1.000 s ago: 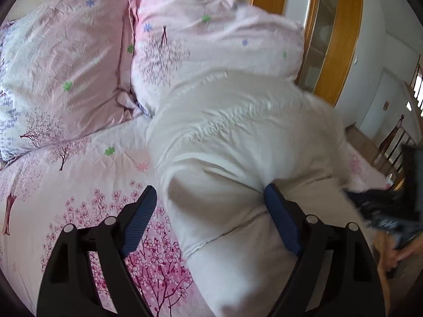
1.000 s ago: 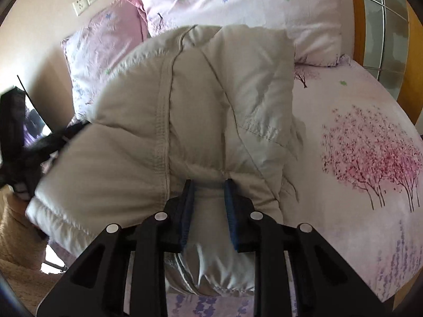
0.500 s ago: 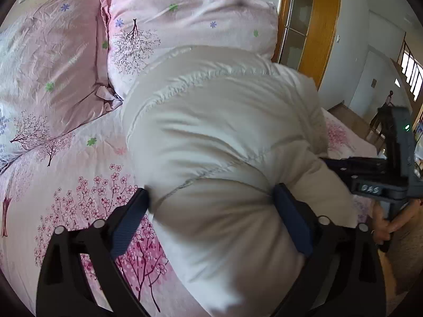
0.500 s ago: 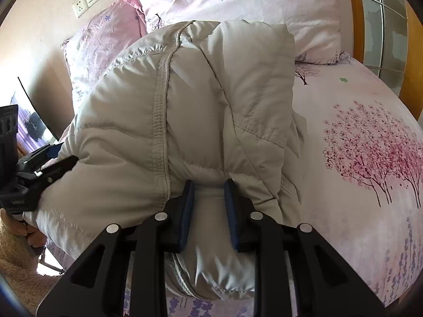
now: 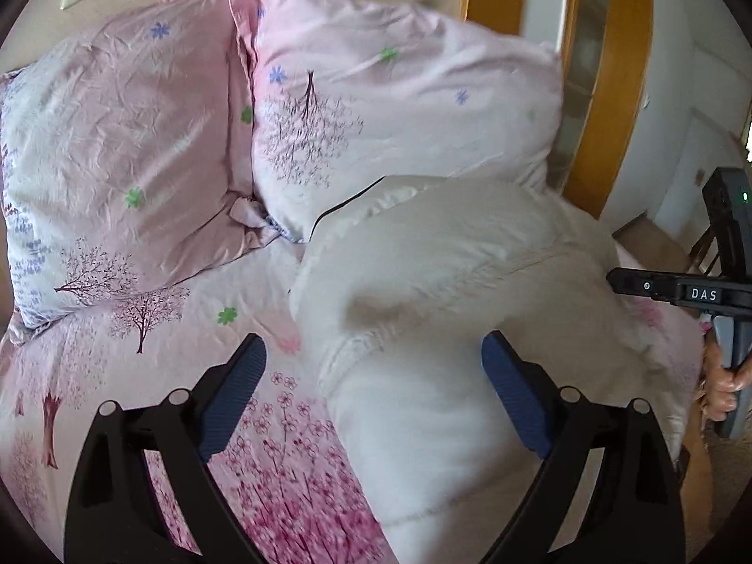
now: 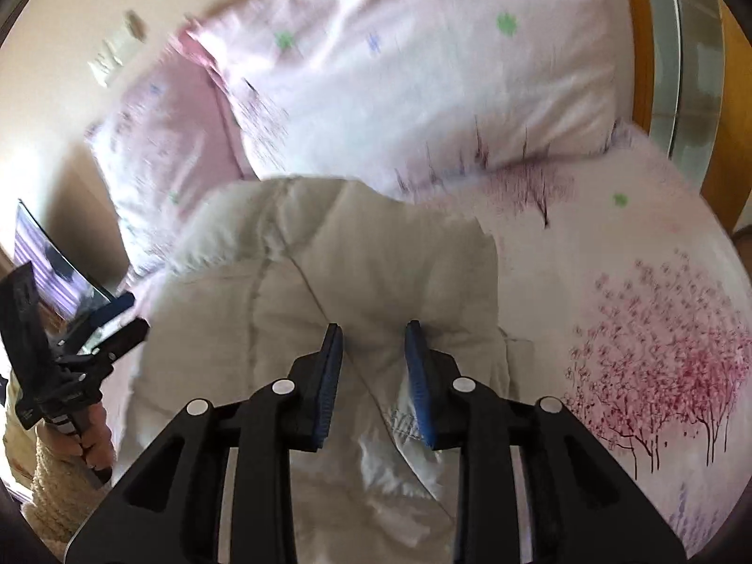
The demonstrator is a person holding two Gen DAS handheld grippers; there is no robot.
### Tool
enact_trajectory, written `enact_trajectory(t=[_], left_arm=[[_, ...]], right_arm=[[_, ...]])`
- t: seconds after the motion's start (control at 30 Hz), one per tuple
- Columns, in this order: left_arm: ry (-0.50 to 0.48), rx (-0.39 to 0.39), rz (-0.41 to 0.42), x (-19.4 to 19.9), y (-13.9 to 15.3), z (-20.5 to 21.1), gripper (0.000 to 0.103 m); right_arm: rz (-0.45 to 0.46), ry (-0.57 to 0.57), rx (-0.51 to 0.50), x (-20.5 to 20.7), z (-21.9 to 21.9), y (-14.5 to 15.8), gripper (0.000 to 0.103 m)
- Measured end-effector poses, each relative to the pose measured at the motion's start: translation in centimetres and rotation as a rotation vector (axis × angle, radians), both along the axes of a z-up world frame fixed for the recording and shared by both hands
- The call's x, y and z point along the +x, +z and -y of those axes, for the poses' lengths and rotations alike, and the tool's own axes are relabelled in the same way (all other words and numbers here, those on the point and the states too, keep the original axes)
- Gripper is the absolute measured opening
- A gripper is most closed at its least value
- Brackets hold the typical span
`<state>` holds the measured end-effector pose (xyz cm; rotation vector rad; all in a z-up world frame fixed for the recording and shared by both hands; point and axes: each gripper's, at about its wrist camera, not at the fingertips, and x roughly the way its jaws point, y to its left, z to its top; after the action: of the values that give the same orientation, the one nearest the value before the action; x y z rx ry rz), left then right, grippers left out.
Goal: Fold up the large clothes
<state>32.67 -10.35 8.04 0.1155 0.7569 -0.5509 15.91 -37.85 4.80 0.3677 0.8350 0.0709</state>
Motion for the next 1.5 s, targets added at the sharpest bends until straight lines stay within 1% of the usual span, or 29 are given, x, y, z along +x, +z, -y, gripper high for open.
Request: enact_trajectory(t=[0.07,0.13,0.2,0.33,0.4,0.43,0.53,0.57,0.67,0.77,0.87,0.93,0.97,1.07,1.13,1.27,1.33,1.37,1.4,1.43,1.47,1.5], left_arm=[[-0.007,0.001,-0.010,0.6,-0.5,0.4,0.094],[-0.017,0.018,-0.007,0.7,-0.8,1.1,0.094],[-0.025,0.030,-0.008,0.8,-1.2,1.6,0.094],[-0.036,0.016,-0.055,1.4,-2.2,2.1,0.094],[-0.030,0.023,-0.062,1.4,-2.6,2.4,0.094],[-0.026,0.037,-0.052,1.3,-2.6,2.6,0.094],[-0.025,0.081,-0.022,0.9,-2.6,2.9,0.094],[-0.024,0.090,-0.015,0.8,-2.6,2.8,0.094],[-0.023,0.087,-0.018,0.8,-2.7,2.5,0.094],[-0.019,0.073,-0.023,0.9,-2.8,2.3,0.094],[-0.016,0.068,-0.022,0.9,-2.9,2.2,0.094],[-0.016,0.059,-0.025,0.9,-2.9,2.2,0.094],[-0.017,0.053,-0.027,0.9,-3.0,2.2,0.094],[-0.020,0.035,-0.030,0.8,-3.3,2.3,0.095],[-0.017,0.028,-0.030,0.8,-3.6,2.4,0.095],[-0.013,0.017,-0.027,0.7,-3.8,2.4,0.094],[-0.008,0.003,-0.012,0.5,-3.2,2.0,0.094],[-0.008,-0.011,-0.018,0.4,-2.9,1.6,0.092],[-0.014,-0.045,-0.040,0.3,-2.4,0.8,0.092],[-0.019,-0.075,-0.062,0.3,-2.0,-0.1,0.092],[-0.019,-0.100,-0.083,0.4,-1.8,-1.1,0.092],[-0.017,-0.119,-0.102,0.5,-1.6,-2.0,0.092]], right_arm=[[-0.062,0.000,-0.004,1.0,0.4,-1.2,0.026],[-0.110,0.002,-0.022,1.5,0.7,-2.0,0.026],[-0.141,0.009,-0.020,1.8,1.1,-2.7,0.026],[-0.172,0.014,0.016,1.9,1.7,-3.7,0.026],[-0.168,0.008,0.020,1.9,1.7,-4.0,0.026],[-0.158,0.003,0.014,1.9,1.6,-3.9,0.026],[-0.109,-0.008,-0.052,0.7,0.9,-2.7,0.027],[-0.091,-0.011,-0.053,-0.1,0.7,-2.1,0.027],[0.005,0.028,0.036,-3.4,0.5,-0.2,0.027],[0.042,0.062,0.041,-5.7,-0.3,0.7,0.029],[0.019,0.094,0.034,-6.9,-1.3,0.0,0.033],[-0.019,0.085,0.008,-6.8,-1.5,-1.5,0.033],[-0.037,0.082,0.016,-6.6,-1.4,-2.6,0.033],[-0.036,0.082,0.037,-6.3,-1.5,-4.6,0.033],[-0.033,0.080,0.047,-6.0,-1.5,-5.3,0.033],[-0.034,0.073,0.103,-5.9,-0.9,-5.8,0.033],[-0.044,0.071,0.090,-6.3,-1.1,-5.2,0.033],[-0.047,0.069,0.078,-6.6,-1.1,-4.9,0.035],[-0.056,0.066,0.064,-6.8,-1.2,-4.1,0.037],[-0.062,0.062,0.056,-7.1,-1.2,-3.4,0.043],[-0.050,0.059,0.064,-7.5,-1.0,-2.6,0.058],[-0.030,0.054,0.079,-7.7,-0.6,-1.9,0.069]])
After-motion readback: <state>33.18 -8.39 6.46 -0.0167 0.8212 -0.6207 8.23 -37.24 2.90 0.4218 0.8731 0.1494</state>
